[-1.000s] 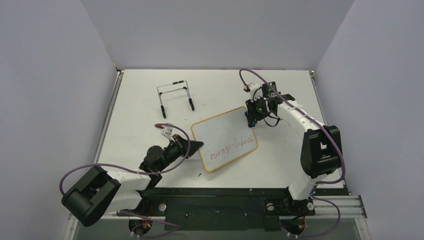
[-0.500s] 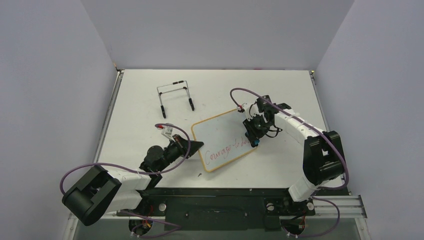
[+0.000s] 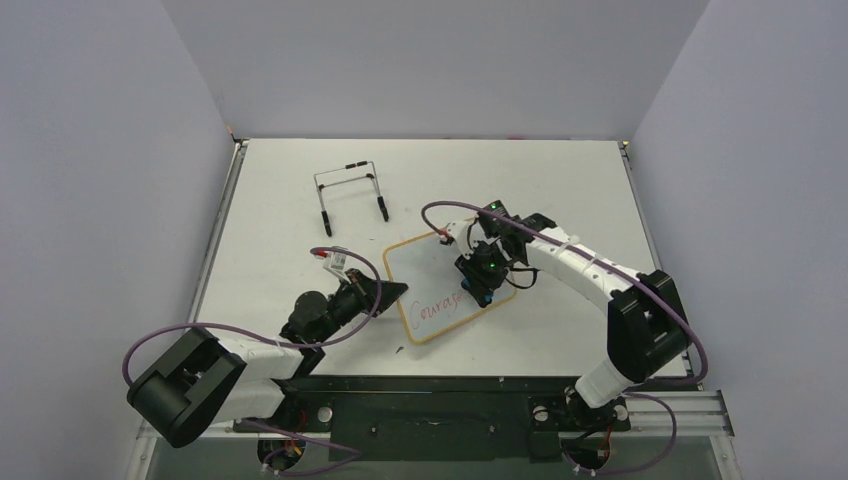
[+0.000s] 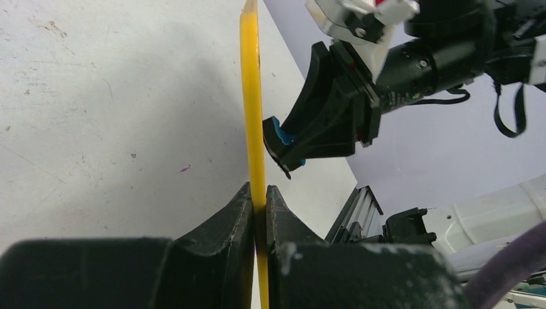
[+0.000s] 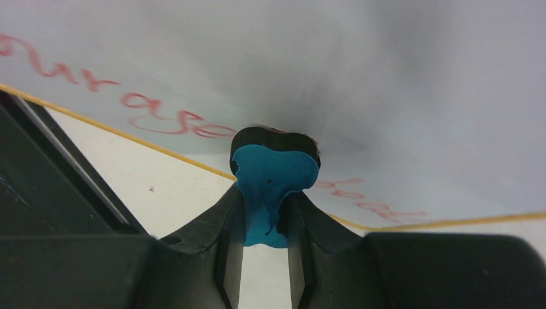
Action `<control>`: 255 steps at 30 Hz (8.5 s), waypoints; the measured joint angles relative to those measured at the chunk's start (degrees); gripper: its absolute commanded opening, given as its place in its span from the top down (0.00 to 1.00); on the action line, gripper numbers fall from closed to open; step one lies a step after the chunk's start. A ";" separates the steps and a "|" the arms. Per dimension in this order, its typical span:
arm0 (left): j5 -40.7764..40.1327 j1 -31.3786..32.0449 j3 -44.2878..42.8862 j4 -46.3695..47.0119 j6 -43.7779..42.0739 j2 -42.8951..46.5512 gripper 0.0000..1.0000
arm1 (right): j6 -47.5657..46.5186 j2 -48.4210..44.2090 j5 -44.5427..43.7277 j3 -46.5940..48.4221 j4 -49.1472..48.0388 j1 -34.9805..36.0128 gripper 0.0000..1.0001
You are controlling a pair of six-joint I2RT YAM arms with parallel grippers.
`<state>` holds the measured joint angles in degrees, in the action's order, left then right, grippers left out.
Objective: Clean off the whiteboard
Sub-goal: Erase the whiteboard at the whiteboard stand.
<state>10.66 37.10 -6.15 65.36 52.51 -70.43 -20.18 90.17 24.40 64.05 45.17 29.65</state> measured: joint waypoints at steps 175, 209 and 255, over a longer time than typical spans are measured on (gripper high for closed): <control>2.82 -1.22 -1.57 7.02 5.29 -9.77 1.00 | -21.38 -0.92 -25.24 -1.31 -3.37 36.98 1.00; 2.40 -1.60 -1.25 7.74 5.31 -9.77 1.00 | -21.11 -0.55 -23.41 1.62 -2.75 24.72 1.00; 2.86 -1.90 -0.96 6.71 5.35 -9.40 1.00 | -21.11 1.68 -26.29 1.99 -1.27 24.46 1.00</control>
<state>13.52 35.20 -7.11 72.07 57.87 -79.83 -41.30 91.85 -1.89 66.04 43.90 54.11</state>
